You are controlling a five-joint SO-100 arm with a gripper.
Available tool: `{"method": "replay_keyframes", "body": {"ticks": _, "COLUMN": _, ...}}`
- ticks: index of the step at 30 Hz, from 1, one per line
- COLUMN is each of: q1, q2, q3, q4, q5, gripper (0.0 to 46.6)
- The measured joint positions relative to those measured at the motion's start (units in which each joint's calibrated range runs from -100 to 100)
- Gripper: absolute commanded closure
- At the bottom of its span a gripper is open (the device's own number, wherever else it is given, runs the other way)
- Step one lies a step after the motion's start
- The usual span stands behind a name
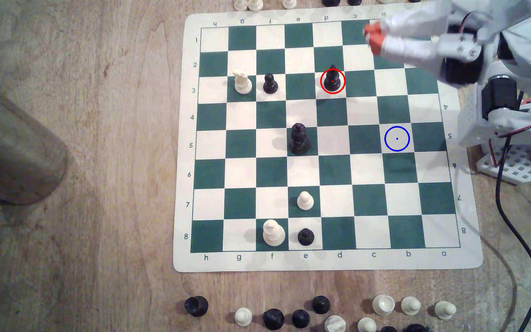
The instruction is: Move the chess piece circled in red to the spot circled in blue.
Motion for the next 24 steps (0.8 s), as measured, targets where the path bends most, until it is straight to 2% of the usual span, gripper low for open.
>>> {"method": "replay_keyframes", "body": {"ticks": 3, "q1": 1.11, "q2": 2.68, "q3": 0.0, "q4": 4.06, "q5": -0.49, "gripper": 42.2}}
{"method": "replay_keyframes", "body": {"ticks": 5, "q1": 1.92, "q2": 5.78, "q3": 0.0, "q4": 6.61, "q5": -1.66, "gripper": 40.3}}
{"method": "replay_keyframes", "body": {"ticks": 6, "q1": 1.99, "q2": 6.79, "q3": -0.09, "q4": 7.57, "q5": -2.05, "gripper": 38.1}}
{"method": "replay_keyframes", "body": {"ticks": 7, "q1": 2.29, "q2": 8.46, "q3": -1.36, "q4": 8.92, "q5": -2.49, "gripper": 32.0}}
{"method": "replay_keyframes", "body": {"ticks": 9, "q1": 2.95, "q2": 12.48, "q3": -4.79, "q4": 11.24, "q5": -3.27, "gripper": 28.1}}
{"method": "replay_keyframes", "body": {"ticks": 12, "q1": 4.28, "q2": 14.91, "q3": -6.69, "q4": 9.88, "q5": -4.64, "gripper": 27.0}}
{"method": "replay_keyframes", "body": {"ticks": 17, "q1": 5.9, "q2": 20.7, "q3": -7.5, "q4": 9.32, "q5": -4.59, "gripper": 27.4}}
{"method": "replay_keyframes", "body": {"ticks": 19, "q1": 6.42, "q2": 23.04, "q3": -7.95, "q4": 9.4, "q5": -4.59, "gripper": 26.8}}
{"method": "replay_keyframes", "body": {"ticks": 21, "q1": 7.45, "q2": 28.24, "q3": -10.85, "q4": 9.64, "q5": -4.59, "gripper": 24.2}}
{"method": "replay_keyframes", "body": {"ticks": 24, "q1": 8.41, "q2": 32.51, "q3": -12.92, "q4": 9.64, "q5": -4.59, "gripper": 24.0}}
